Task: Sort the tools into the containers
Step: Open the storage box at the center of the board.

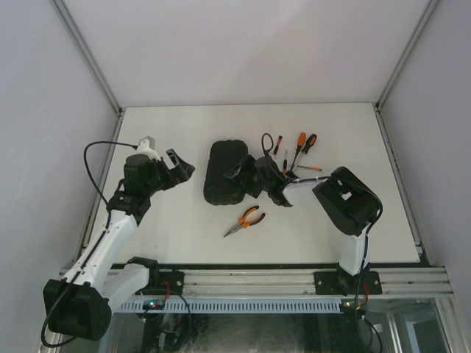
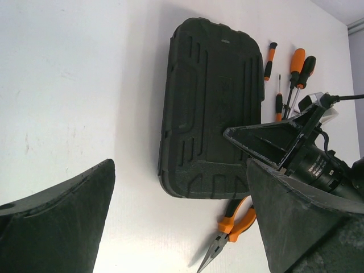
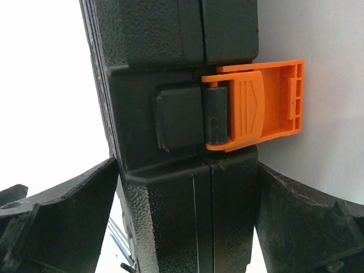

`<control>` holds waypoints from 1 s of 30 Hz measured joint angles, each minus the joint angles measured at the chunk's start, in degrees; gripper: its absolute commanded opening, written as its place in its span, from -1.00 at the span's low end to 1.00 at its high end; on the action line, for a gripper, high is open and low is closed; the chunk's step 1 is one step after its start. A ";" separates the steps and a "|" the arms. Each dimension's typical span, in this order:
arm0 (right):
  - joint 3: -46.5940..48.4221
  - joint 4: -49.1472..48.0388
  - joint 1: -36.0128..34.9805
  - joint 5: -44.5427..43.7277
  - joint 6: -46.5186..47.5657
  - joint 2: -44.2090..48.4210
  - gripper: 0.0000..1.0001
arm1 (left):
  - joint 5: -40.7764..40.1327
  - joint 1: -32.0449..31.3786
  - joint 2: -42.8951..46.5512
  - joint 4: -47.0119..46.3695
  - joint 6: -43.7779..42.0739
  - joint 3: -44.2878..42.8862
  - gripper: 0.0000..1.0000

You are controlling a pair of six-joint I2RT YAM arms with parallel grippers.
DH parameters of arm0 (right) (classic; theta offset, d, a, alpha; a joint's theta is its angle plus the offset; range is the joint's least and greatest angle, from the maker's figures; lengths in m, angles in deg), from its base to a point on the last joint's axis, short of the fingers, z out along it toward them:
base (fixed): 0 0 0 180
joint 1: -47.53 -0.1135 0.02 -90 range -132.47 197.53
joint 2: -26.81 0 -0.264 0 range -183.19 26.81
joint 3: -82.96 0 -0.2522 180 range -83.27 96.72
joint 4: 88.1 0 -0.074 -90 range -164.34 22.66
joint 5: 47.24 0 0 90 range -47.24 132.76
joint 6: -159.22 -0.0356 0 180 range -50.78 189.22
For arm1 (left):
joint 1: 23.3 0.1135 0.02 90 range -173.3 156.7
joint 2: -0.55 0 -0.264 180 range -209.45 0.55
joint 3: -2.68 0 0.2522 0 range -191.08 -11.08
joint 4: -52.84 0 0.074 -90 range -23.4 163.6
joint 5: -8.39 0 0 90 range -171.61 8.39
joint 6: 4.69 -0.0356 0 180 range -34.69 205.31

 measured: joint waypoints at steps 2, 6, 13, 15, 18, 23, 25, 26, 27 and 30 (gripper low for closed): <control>-0.11 0.90 0.24 0.24 0.11 0.11 0.82 | 0.20 0.00 -0.52 -0.37 0.15 0.02 1.00; -0.17 4.74 1.31 0.44 1.29 1.70 0.92 | 0.31 -0.02 -1.66 -1.44 0.50 0.46 1.00; -0.22 14.08 3.93 0.87 5.40 6.47 0.95 | -0.07 -0.09 -3.85 -1.86 1.57 2.05 1.00; -0.22 16.72 4.90 0.85 6.97 7.85 0.96 | -0.09 -0.09 -4.39 -2.05 2.12 2.05 1.00; -0.48 20.26 6.29 0.74 9.90 10.36 0.99 | -0.42 -0.09 -5.05 -2.03 3.21 2.05 1.00; -0.85 25.20 9.25 0.90 15.76 15.56 1.00 | -2.19 0.63 -6.51 0.98 4.68 1.33 1.00; -0.85 26.27 10.40 1.29 18.14 17.70 1.00 | -2.25 0.96 -6.49 1.84 5.09 1.31 1.00; -0.85 26.36 10.84 1.70 18.86 18.40 1.00 | -2.21 1.01 -6.34 1.79 5.27 1.31 1.00; -0.85 26.32 11.63 2.60 19.82 19.04 1.00 | -1.95 1.01 -6.03 1.57 5.55 1.33 1.00; -0.85 25.38 13.99 6.69 21.35 19.28 0.94 | 0.20 1.01 -4.15 -1.79 6.25 1.92 1.00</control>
